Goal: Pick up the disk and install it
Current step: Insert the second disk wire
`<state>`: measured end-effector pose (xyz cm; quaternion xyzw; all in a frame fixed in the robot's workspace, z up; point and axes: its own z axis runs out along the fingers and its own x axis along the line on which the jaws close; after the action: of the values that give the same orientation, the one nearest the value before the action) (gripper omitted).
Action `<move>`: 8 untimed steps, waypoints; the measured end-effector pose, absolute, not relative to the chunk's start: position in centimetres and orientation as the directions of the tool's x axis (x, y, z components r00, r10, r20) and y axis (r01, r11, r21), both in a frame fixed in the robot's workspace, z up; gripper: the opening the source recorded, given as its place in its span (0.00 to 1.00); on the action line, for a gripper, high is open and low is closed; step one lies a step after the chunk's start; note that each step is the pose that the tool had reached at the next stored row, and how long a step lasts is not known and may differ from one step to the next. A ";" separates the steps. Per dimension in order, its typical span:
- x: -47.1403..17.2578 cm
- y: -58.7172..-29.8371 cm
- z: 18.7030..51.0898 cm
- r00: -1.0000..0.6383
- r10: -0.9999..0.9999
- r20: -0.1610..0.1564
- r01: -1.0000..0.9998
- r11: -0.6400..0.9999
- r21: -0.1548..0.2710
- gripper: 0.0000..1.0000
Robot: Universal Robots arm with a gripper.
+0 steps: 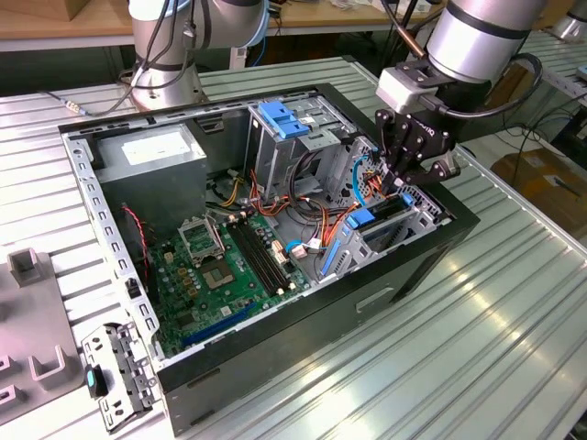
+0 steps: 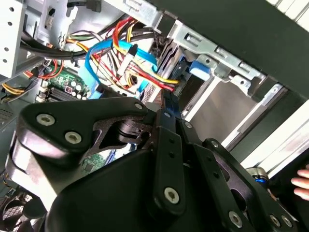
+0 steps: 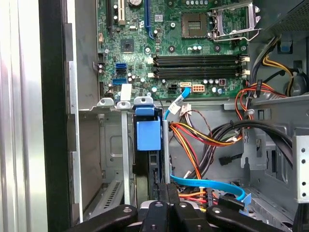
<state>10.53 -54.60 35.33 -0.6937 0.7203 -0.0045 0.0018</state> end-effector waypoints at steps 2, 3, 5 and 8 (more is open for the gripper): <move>10.3 -54.6 35.3 -0.038 -0.999 0.004 -0.999 0.038 -0.009 0.11; 10.2 -54.6 35.3 -0.038 -0.999 0.004 -0.999 0.038 -0.009 0.11; 10.2 -54.6 35.3 -0.037 -0.999 0.004 -0.999 0.037 -0.009 0.11; 10.2 -54.6 35.3 -0.038 -0.999 0.004 -0.999 0.038 -0.009 0.11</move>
<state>10.19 -54.60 35.34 -0.6937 0.7203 -0.0046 0.0018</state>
